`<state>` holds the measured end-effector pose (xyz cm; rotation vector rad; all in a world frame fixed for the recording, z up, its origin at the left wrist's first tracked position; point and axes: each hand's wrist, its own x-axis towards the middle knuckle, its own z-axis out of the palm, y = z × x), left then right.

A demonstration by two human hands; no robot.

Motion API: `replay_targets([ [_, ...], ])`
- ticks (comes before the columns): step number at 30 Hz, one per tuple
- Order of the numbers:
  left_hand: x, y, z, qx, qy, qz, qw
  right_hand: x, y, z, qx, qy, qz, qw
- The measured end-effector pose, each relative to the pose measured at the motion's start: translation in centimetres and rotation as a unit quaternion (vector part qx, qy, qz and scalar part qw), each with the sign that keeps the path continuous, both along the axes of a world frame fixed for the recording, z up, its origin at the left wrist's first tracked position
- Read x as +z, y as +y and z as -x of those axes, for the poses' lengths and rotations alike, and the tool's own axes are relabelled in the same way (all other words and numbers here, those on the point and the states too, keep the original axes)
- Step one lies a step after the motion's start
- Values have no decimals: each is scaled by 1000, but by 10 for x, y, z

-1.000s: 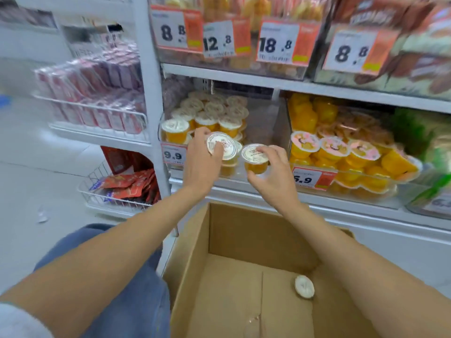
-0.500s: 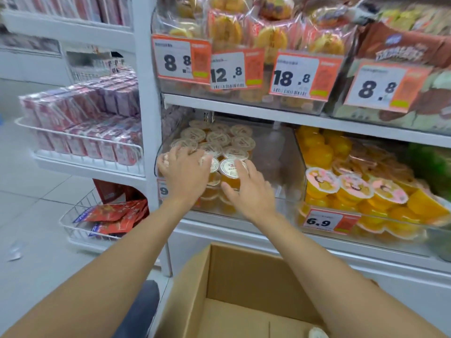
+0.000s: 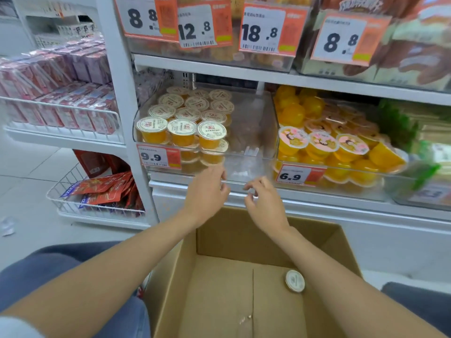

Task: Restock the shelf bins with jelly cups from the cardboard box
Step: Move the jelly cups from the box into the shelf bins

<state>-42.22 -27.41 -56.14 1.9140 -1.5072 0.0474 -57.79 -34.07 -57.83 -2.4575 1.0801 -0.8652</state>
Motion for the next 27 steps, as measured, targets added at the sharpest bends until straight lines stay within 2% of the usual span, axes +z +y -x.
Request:
replay_targets([
  [3, -55, 5, 22, -44, 88, -182, 978, -56, -3, 60, -21, 120, -105, 987],
  [6, -107, 4, 42, -70, 120, -342, 930, -116, -8, 119, -57, 219, -210, 951],
  [9, -164, 8, 66, -65, 155, -440, 882, -168, -10, 162, -73, 281, -306, 907],
  [12, -218, 20, 90, -42, 180, -496, 849, -214, -15, 183, -75, 327, -347, 876],
  [17, -267, 39, 102, -4, 215, -552, 806, -261, -26, 181, -36, 461, -299, 835],
  [21, -286, 46, 100, 25, 211, -567, 796, -282, -34, 174, -6, 538, -270, 799],
  [25, -291, 49, 103, 38, 220, -567, 793, -288, -36, 168, 5, 565, -159, 809],
  [27, -292, 52, 110, 30, 226, -571, 789, -281, -36, 164, 6, 574, -146, 806],
])
